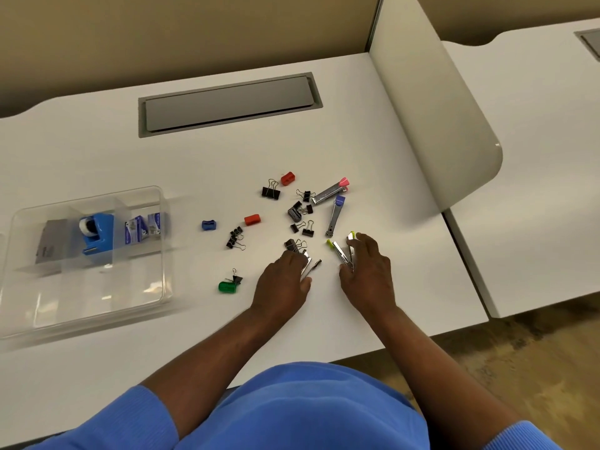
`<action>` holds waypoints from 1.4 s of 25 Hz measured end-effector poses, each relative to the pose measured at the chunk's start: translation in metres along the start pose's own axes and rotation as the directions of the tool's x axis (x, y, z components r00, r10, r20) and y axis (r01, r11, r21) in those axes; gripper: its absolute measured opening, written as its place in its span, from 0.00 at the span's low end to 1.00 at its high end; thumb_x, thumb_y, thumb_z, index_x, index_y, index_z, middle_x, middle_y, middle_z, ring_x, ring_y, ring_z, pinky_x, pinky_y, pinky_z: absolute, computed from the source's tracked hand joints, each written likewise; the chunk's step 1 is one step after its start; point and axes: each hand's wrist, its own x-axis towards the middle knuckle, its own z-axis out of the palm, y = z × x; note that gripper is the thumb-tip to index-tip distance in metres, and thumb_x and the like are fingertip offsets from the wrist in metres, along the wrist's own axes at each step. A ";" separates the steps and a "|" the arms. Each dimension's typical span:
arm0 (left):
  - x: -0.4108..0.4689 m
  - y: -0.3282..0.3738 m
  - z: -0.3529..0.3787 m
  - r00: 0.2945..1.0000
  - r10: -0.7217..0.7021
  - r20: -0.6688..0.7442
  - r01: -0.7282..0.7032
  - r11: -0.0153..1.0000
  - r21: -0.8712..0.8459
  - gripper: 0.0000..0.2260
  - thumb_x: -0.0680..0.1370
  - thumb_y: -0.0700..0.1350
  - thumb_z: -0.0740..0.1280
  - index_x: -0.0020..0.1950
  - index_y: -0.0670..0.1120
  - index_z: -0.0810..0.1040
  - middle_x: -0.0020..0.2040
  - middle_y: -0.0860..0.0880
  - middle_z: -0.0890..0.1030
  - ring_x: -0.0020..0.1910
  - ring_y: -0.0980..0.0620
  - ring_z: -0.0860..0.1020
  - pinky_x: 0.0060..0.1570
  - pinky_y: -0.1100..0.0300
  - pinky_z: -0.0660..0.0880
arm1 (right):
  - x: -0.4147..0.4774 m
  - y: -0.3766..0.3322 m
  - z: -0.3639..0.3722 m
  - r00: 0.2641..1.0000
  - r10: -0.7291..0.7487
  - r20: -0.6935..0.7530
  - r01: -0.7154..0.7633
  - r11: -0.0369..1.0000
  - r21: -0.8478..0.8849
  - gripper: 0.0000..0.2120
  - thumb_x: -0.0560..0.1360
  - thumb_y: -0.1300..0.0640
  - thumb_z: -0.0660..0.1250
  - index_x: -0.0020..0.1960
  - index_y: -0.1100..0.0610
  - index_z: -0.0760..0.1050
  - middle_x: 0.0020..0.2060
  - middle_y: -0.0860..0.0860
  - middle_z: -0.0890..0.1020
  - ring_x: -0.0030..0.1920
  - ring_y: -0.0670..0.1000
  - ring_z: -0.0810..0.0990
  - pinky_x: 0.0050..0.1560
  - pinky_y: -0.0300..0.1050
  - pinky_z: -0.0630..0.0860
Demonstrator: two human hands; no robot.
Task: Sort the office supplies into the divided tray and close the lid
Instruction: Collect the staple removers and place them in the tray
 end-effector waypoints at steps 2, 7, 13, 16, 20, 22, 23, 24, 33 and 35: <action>0.005 0.002 -0.001 0.999 -0.035 0.025 0.035 0.999 -0.014 0.17 0.74 0.48 0.72 0.61 0.49 0.75 0.54 0.49 0.79 0.48 0.45 0.79 0.46 0.55 0.73 | 0.003 -0.006 0.000 1.000 0.030 0.005 -0.030 0.999 -0.042 0.27 0.73 0.53 0.70 0.71 0.55 0.69 0.65 0.52 0.76 0.59 0.56 0.78 0.59 0.50 0.70; 0.001 0.003 -0.005 0.995 -0.093 0.033 0.095 0.993 -0.072 0.17 0.73 0.46 0.69 0.61 0.52 0.74 0.52 0.51 0.80 0.50 0.48 0.79 0.46 0.56 0.72 | 0.005 -0.013 -0.003 0.993 0.115 0.020 -0.114 0.992 -0.061 0.31 0.71 0.54 0.68 0.74 0.54 0.67 0.60 0.53 0.79 0.59 0.56 0.79 0.59 0.52 0.69; -0.012 0.001 -0.020 0.989 -0.138 -0.059 0.128 0.980 -0.151 0.18 0.73 0.50 0.70 0.63 0.55 0.74 0.52 0.55 0.80 0.50 0.54 0.78 0.46 0.59 0.75 | 0.003 -0.025 -0.001 0.997 0.067 -0.033 -0.069 0.996 -0.055 0.31 0.69 0.50 0.69 0.71 0.51 0.68 0.57 0.51 0.78 0.55 0.54 0.80 0.57 0.51 0.70; -0.015 -0.004 -0.035 0.982 -0.149 -0.119 0.133 0.982 -0.135 0.18 0.72 0.51 0.71 0.61 0.58 0.74 0.50 0.56 0.82 0.45 0.56 0.80 0.42 0.62 0.74 | 0.007 -0.042 0.002 0.998 0.021 -0.055 -0.021 1.000 -0.001 0.27 0.70 0.51 0.68 0.68 0.52 0.70 0.54 0.50 0.78 0.50 0.54 0.80 0.54 0.48 0.67; -0.020 -0.026 -0.062 0.956 -0.218 -0.198 0.184 0.966 -0.179 0.19 0.70 0.52 0.72 0.59 0.59 0.74 0.47 0.58 0.83 0.41 0.58 0.80 0.41 0.64 0.72 | 0.011 -0.079 0.006 0.995 -0.039 -0.095 0.046 0.996 0.075 0.25 0.70 0.50 0.68 0.66 0.49 0.69 0.53 0.49 0.78 0.49 0.53 0.79 0.54 0.46 0.66; -0.025 -0.044 -0.078 0.941 -0.248 -0.228 0.203 0.958 -0.205 0.18 0.70 0.52 0.72 0.59 0.59 0.74 0.48 0.59 0.83 0.41 0.58 0.80 0.42 0.63 0.74 | 0.013 -0.102 0.011 0.992 -0.080 -0.096 0.088 0.992 0.086 0.26 0.70 0.50 0.69 0.67 0.48 0.68 0.54 0.47 0.78 0.52 0.51 0.79 0.54 0.44 0.63; -0.029 -0.053 -0.086 0.937 -0.262 -0.231 0.214 0.953 -0.213 0.18 0.70 0.51 0.72 0.59 0.59 0.74 0.48 0.58 0.82 0.41 0.58 0.80 0.43 0.62 0.75 | 0.013 -0.114 0.014 0.991 -0.096 -0.098 0.105 0.990 0.091 0.27 0.69 0.50 0.69 0.67 0.49 0.68 0.55 0.46 0.78 0.53 0.50 0.79 0.54 0.44 0.63; -0.034 -0.063 -0.092 0.933 -0.276 -0.232 0.227 0.949 -0.220 0.18 0.70 0.51 0.72 0.59 0.59 0.74 0.48 0.58 0.82 0.42 0.57 0.80 0.45 0.60 0.77 | 0.012 -0.126 0.017 0.989 -0.108 -0.100 0.119 0.988 0.103 0.28 0.68 0.50 0.69 0.68 0.49 0.68 0.56 0.46 0.78 0.54 0.50 0.79 0.55 0.44 0.63; -0.090 -0.193 -0.157 0.830 -0.406 -0.384 0.379 0.914 -0.147 0.19 0.69 0.50 0.75 0.58 0.56 0.76 0.47 0.57 0.82 0.45 0.56 0.81 0.53 0.58 0.66 | -0.021 -0.247 0.075 0.979 -0.186 -0.086 0.197 0.968 0.155 0.29 0.67 0.49 0.67 0.67 0.47 0.66 0.54 0.43 0.78 0.51 0.48 0.78 0.54 0.44 0.62; -0.093 -0.216 -0.165 0.829 -0.386 -0.405 0.378 0.920 -0.103 0.18 0.68 0.50 0.74 0.56 0.56 0.76 0.44 0.56 0.81 0.45 0.54 0.80 0.52 0.57 0.67 | -0.028 -0.261 0.085 0.975 -0.207 -0.077 0.216 0.967 0.134 0.30 0.67 0.50 0.69 0.68 0.47 0.66 0.54 0.45 0.78 0.51 0.48 0.79 0.54 0.45 0.62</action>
